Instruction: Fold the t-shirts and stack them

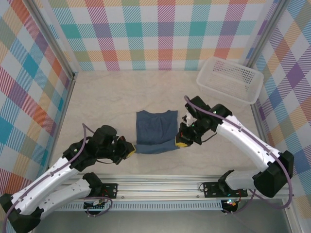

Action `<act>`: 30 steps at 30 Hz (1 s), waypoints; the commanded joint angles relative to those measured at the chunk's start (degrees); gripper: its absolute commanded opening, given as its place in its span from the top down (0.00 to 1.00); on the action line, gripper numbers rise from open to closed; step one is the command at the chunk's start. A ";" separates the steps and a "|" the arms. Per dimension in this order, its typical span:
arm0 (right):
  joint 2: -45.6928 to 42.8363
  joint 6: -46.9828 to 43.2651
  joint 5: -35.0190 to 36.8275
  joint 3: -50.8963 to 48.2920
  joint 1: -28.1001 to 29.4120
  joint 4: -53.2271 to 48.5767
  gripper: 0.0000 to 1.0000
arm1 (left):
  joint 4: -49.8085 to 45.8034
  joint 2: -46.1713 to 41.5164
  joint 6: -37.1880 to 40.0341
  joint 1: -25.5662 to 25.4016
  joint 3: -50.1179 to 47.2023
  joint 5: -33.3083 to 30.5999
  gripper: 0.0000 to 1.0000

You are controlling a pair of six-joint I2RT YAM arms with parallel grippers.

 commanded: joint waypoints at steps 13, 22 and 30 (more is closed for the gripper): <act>14.55 -2.43 -1.66 11.79 -9.60 0.79 1.00 | -1.39 22.87 6.23 10.95 17.84 -3.48 1.00; 27.93 -4.68 -3.62 19.84 -13.62 4.29 1.00 | 5.39 33.56 9.14 17.31 19.15 -0.33 1.00; 40.00 -5.52 -3.34 28.29 -17.55 4.93 1.00 | 8.01 54.38 18.37 22.20 33.44 3.07 1.00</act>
